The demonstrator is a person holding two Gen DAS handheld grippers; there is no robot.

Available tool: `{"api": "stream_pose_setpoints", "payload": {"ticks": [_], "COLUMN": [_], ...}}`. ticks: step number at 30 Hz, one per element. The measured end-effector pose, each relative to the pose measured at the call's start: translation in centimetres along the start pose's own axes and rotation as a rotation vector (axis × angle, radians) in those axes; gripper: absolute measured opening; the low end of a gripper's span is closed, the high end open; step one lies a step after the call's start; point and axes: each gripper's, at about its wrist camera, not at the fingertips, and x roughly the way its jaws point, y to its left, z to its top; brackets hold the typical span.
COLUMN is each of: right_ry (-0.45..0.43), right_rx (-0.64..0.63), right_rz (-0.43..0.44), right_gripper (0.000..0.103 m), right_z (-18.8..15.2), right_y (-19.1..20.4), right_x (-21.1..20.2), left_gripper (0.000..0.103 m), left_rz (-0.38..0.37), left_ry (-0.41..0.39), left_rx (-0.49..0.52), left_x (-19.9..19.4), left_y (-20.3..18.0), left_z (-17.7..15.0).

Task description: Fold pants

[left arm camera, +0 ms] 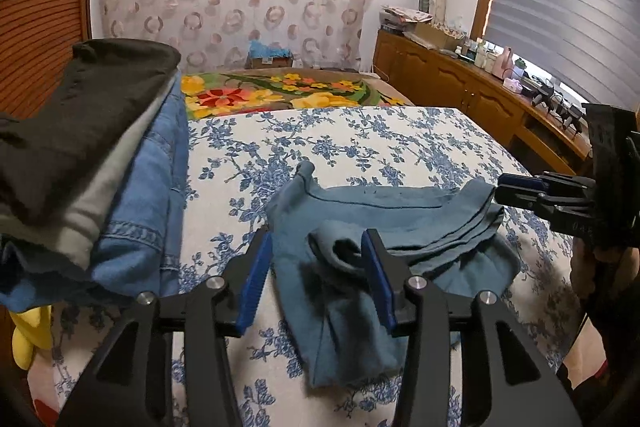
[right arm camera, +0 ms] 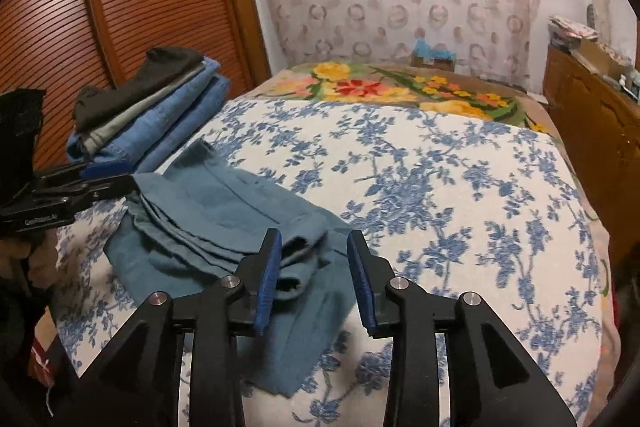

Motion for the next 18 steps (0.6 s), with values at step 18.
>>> {"api": "stream_pose_setpoints", "payload": {"ticks": [18], "right_ry": [0.104], "right_rx": [-0.135], "right_rz": [0.019], "right_gripper": [0.042], "right_z": [-1.6], "right_y": [0.6], "right_x": [1.2], "left_gripper": [0.045], "left_rz": [0.033], "left_ry": [0.115], "left_rx": [0.055], "left_x": [2.1], "left_y": [0.0], "left_z": [-2.3]}}
